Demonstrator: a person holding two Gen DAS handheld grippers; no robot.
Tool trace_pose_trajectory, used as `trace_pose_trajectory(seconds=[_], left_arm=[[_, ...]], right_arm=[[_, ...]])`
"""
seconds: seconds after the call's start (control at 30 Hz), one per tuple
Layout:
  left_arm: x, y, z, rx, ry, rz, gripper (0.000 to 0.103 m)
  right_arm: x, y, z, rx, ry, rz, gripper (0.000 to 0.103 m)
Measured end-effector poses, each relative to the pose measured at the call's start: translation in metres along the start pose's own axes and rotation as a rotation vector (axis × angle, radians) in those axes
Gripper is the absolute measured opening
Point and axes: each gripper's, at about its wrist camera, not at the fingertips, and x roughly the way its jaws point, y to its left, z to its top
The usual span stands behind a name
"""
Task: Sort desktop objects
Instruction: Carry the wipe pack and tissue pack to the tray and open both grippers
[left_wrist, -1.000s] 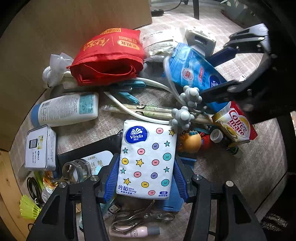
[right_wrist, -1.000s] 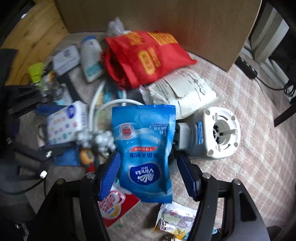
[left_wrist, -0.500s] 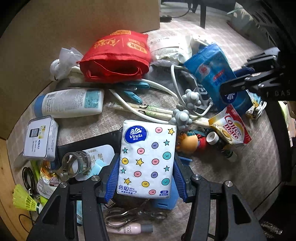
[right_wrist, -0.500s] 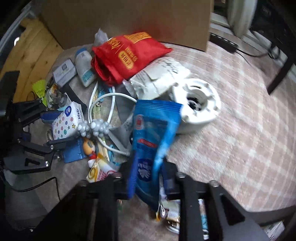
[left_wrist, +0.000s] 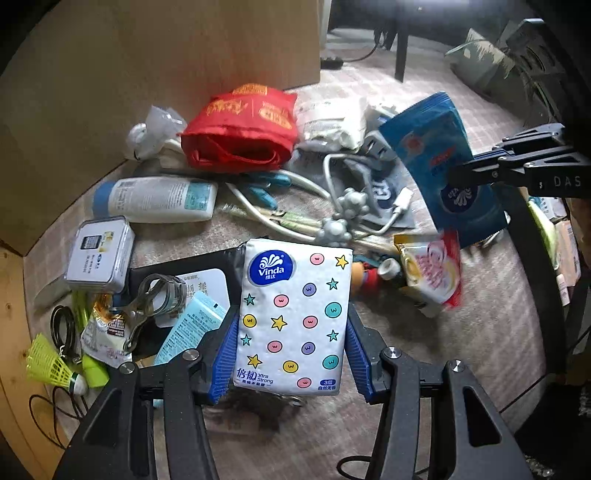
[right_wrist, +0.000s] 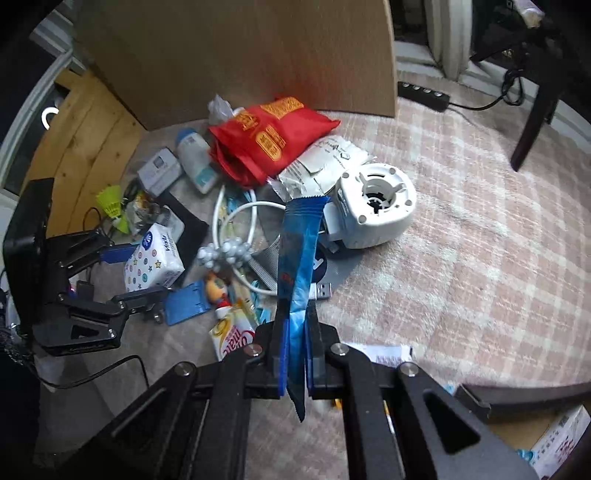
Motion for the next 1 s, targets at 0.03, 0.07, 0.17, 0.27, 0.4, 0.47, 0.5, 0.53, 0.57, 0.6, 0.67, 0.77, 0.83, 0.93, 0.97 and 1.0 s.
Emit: trace_pose_trajectory(seconds=[0.03,0.07,0.17,0.27,0.4,0.47,0.5,0.53,0.57,0.6,0.67,0.77,0.83,0.93,0.97,1.0], left_arm=[[-0.005,-0.004,0.000,0.003,-0.008,0.000,0.050],[-0.009,-0.008,0.000,0.008,-0.015,0.000,0.050],[-0.021,-0.019,-0.006,0.018,-0.033,0.003,0.050],[-0.003,-0.018,-0.005,0.035,-0.050,-0.010,0.050],[-0.002,-0.043,0.002,0.069,-0.073,-0.036,0.050],[-0.007,-0.063,0.003,0.094,-0.085,-0.059,0.050],[-0.013,-0.073,0.003,0.107,-0.089,-0.068,0.050],[-0.013,-0.086,0.006,0.129,-0.095,-0.078,0.050],[-0.011,-0.094,0.010,-0.003,-0.111,-0.055,0.050],[-0.010,-0.105,0.014,0.010,-0.116,-0.069,0.050],[-0.009,-0.127,0.025,0.032,-0.125,-0.108,0.050],[-0.006,-0.166,0.041,0.083,-0.137,-0.154,0.050],[-0.003,-0.192,0.050,0.118,-0.141,-0.178,0.050],[0.001,-0.231,0.063,0.168,-0.144,-0.206,0.050],[0.002,-0.245,0.068,0.182,-0.139,-0.216,0.050],[0.005,-0.254,0.071,0.190,-0.137,-0.222,0.050]], right_arm=[[-0.005,-0.001,0.000,0.004,-0.010,0.001,0.007],[-0.011,-0.003,-0.001,0.010,-0.021,-0.001,0.007],[-0.022,-0.008,-0.004,0.045,-0.042,0.005,0.007],[-0.029,-0.007,-0.015,0.058,-0.066,-0.011,0.007],[-0.054,-0.021,-0.037,0.085,-0.084,-0.036,0.007],[-0.065,-0.031,-0.053,0.112,-0.095,-0.054,0.007],[-0.071,-0.037,-0.062,0.130,-0.102,-0.065,0.007],[-0.079,-0.045,-0.072,0.152,-0.109,-0.077,0.007],[-0.085,-0.052,-0.082,0.173,-0.116,-0.090,0.007],[-0.090,-0.059,-0.091,0.196,-0.126,-0.103,0.007],[-0.106,-0.078,-0.112,0.252,-0.149,-0.124,0.007],[-0.130,-0.102,-0.145,0.331,-0.184,-0.161,0.007],[-0.146,-0.118,-0.168,0.382,-0.203,-0.193,0.007],[-0.165,-0.140,-0.199,0.458,-0.226,-0.225,0.007],[-0.170,-0.147,-0.209,0.479,-0.232,-0.237,0.007],[-0.176,-0.154,-0.220,0.505,-0.239,-0.251,0.007]])
